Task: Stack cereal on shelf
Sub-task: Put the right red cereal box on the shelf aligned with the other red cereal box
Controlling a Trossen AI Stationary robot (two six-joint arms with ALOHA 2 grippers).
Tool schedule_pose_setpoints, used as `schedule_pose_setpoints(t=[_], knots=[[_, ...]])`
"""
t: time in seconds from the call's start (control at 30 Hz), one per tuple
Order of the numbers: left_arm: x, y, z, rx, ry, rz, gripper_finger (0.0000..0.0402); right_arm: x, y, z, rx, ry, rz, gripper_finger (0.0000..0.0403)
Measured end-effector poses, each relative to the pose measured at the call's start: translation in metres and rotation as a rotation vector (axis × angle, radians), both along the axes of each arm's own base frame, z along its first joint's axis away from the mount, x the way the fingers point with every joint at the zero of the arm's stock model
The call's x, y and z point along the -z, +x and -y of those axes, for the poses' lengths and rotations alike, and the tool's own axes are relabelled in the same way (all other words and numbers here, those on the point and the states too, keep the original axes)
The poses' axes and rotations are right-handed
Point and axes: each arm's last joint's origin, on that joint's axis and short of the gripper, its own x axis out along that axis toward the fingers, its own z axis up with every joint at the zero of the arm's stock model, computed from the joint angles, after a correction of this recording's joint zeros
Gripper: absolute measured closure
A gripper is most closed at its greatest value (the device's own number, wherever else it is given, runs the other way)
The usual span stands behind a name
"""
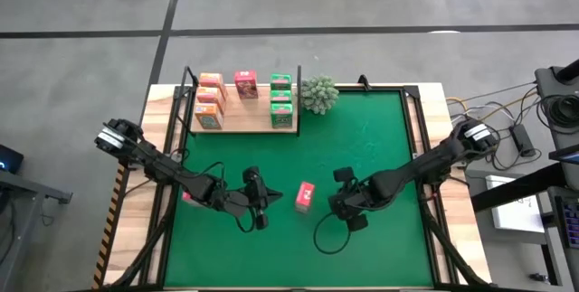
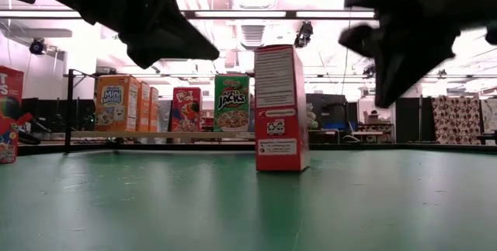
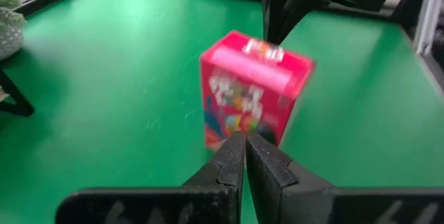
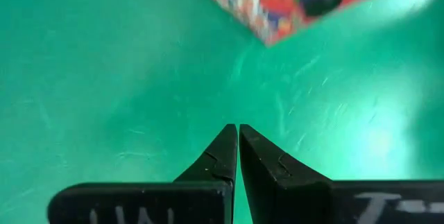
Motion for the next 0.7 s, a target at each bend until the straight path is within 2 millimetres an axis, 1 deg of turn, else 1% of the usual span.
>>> schedule_pose_setpoints(t=[0.1, 0.27, 0.37, 0.47, 0.57, 0.7], knots=[[-0.004, 0.001, 0.002, 0.003, -0.03, 0.043, 0.04, -0.017, 0.0, 0.001, -0.094, -0.017, 0.047, 0.0394], [-0.01, 0.002, 0.007, 0.021, -0.053, 0.108, 0.04, -0.047, 0.003, 0.009, -0.224, 0.026, 0.148, 0.0394], [-0.011, 0.002, 0.007, 0.022, -0.055, 0.113, 0.04, -0.059, 0.009, 0.015, -0.246, 0.05, 0.228, 0.0394], [-0.011, 0.002, 0.008, 0.023, -0.057, 0.117, 0.04, -0.066, 0.014, 0.025, -0.274, 0.077, 0.24, 0.0388], [-0.012, 0.002, 0.008, 0.024, -0.062, 0.127, 0.04, -0.07, 0.021, 0.034, -0.318, 0.148, 0.245, 0.0364], [-0.012, 0.003, 0.008, 0.031, -0.045, 0.129, 0.04, -0.072, 0.03, 0.044, -0.367, 0.189, 0.279, 0.0305]])
